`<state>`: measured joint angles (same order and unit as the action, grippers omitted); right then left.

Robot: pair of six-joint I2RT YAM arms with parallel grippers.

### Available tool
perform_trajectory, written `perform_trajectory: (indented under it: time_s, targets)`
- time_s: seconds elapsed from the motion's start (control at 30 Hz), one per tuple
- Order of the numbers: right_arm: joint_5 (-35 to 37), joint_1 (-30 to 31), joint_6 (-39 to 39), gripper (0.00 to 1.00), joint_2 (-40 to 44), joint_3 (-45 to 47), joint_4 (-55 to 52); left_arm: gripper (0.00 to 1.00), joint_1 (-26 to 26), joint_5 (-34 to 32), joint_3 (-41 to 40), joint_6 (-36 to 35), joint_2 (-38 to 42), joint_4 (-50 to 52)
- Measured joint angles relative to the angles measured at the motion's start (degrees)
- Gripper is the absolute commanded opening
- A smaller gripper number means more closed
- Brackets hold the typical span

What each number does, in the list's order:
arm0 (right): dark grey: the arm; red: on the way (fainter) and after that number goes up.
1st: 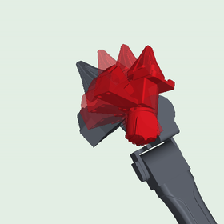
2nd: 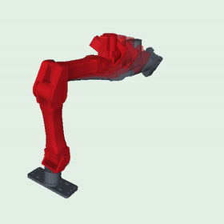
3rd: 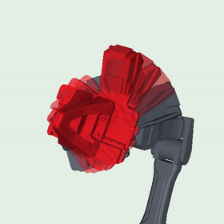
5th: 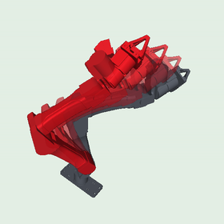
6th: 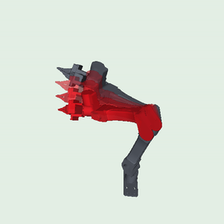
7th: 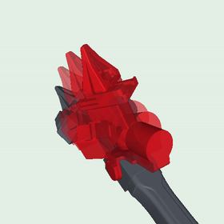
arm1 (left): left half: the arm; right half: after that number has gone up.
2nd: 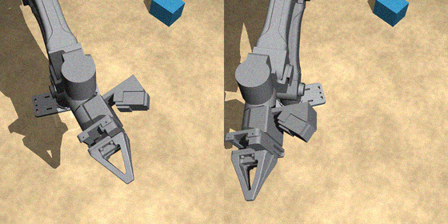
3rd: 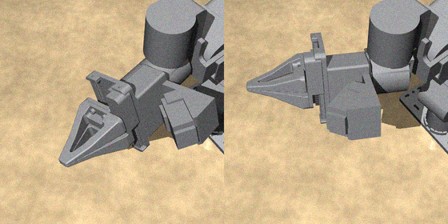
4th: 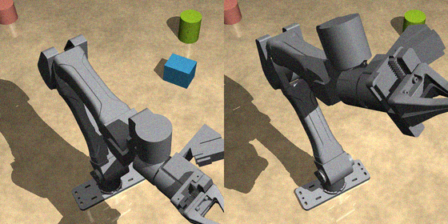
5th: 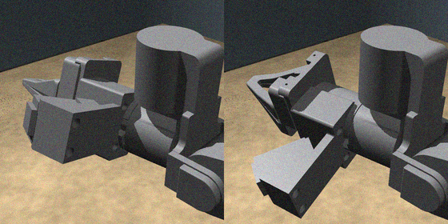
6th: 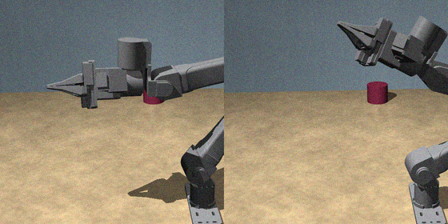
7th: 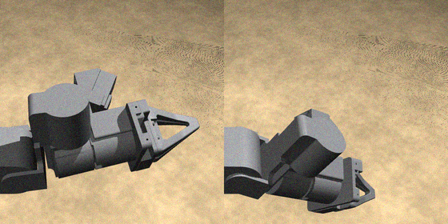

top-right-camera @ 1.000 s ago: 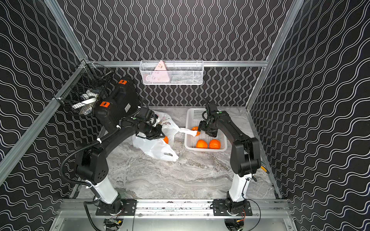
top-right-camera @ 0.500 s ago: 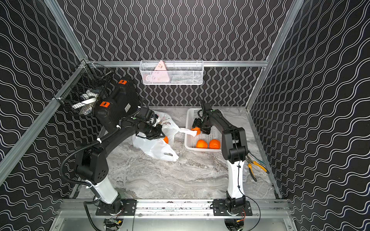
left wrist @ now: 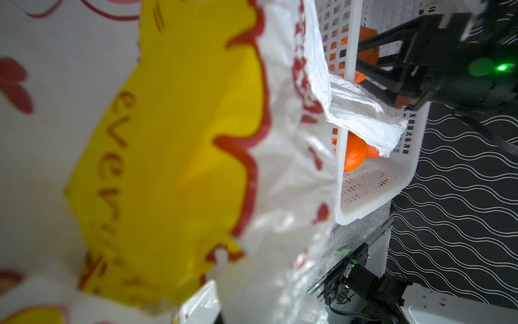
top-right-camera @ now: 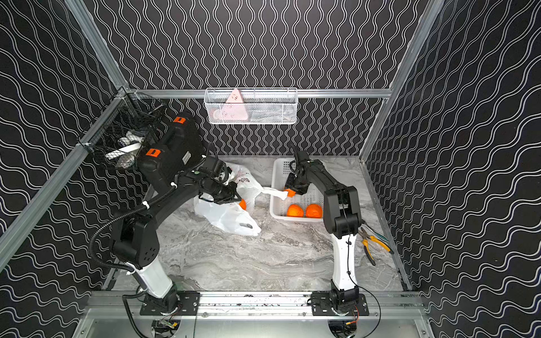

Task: Place the oranges into plastic bags & tie knots
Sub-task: Pick up the orange from the basket, then place the orange in the plastic bag.

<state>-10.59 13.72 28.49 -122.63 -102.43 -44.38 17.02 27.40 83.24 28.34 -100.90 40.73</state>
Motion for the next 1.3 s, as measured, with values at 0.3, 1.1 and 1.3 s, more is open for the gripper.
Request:
perform_trajectory:
  time_s: [0.3,1.1,1.3]
  targets:
    - [0.24,-0.22,-2.19,0.46,20.83,9.84,-1.44,0.00,-1.25,0.76,-0.76,-1.11,0.87,-0.02]
    - [-13.70,22.14,11.61,0.49,2.16,1.62,16.61,0.00,-1.33,3.32,-1.27,-3.43,5.44,0.35]
    - [-15.85,23.91,13.05,0.50,-2.38,-3.10,17.90,0.00,-1.40,3.63,-1.07,-4.68,5.68,0.98]
